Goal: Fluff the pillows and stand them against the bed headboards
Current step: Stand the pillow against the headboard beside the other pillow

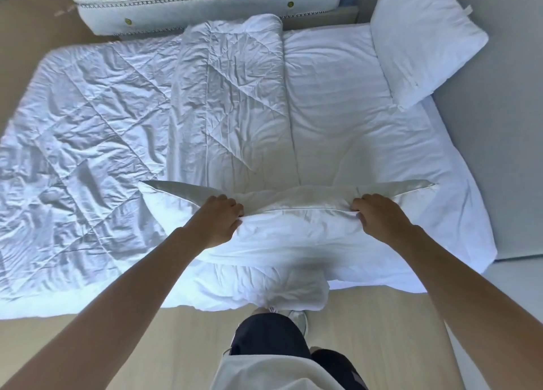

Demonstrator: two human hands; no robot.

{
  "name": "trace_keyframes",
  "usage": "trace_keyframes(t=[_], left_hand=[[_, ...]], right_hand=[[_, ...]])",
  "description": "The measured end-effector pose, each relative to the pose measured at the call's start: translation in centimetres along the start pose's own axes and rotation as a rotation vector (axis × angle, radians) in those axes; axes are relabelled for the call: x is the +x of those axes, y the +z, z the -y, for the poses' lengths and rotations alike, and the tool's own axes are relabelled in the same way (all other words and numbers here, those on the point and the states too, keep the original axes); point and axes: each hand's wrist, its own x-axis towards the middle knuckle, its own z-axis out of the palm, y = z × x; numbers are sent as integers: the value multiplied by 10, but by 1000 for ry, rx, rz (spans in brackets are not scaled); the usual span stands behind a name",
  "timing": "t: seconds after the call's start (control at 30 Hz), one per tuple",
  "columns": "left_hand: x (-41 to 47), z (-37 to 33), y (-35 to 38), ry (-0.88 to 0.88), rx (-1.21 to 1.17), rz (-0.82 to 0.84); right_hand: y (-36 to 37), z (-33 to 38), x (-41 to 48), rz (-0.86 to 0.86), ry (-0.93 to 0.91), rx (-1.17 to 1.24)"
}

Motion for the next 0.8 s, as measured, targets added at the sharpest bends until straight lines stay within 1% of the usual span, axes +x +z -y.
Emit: trace_keyframes(t=[0.1,0.17,0.27,0.33,0.4,0.47,0.53,0.6,0.67,0.73,0.8], left_hand=[[-5,3,-8,47,37,-113],[-7,8,-16,73,32,-206],[-12,17,-28,27,-30,-372],[-18,22,-26,4,-84,-429],[-25,28,-15,23,-62,-379],[-31,36,0,33,52,-282],[-31,42,6,7,145,-239],[-28,46,4,8,173,-258],[-27,48,-3,36,151,-315],[-30,50,-11,97,155,-348],[-31,50,-14,140,198,-355]], right_hand=[[-12,5,-1,-138,-37,11],[-28,3,0,-274,-49,63],[-49,0,-10,-421,-108,80],[-47,-2,-20,-463,-158,70],[-35,-5,-28,-401,-164,82],[-20,-9,-32,-266,-123,117],[-10,-12,-31,-167,-88,151],[-5,-15,-29,-136,-103,128],[-3,-22,-26,-132,-121,45],[-7,-30,-21,-126,-66,15],[-15,-34,-14,-126,0,79]])
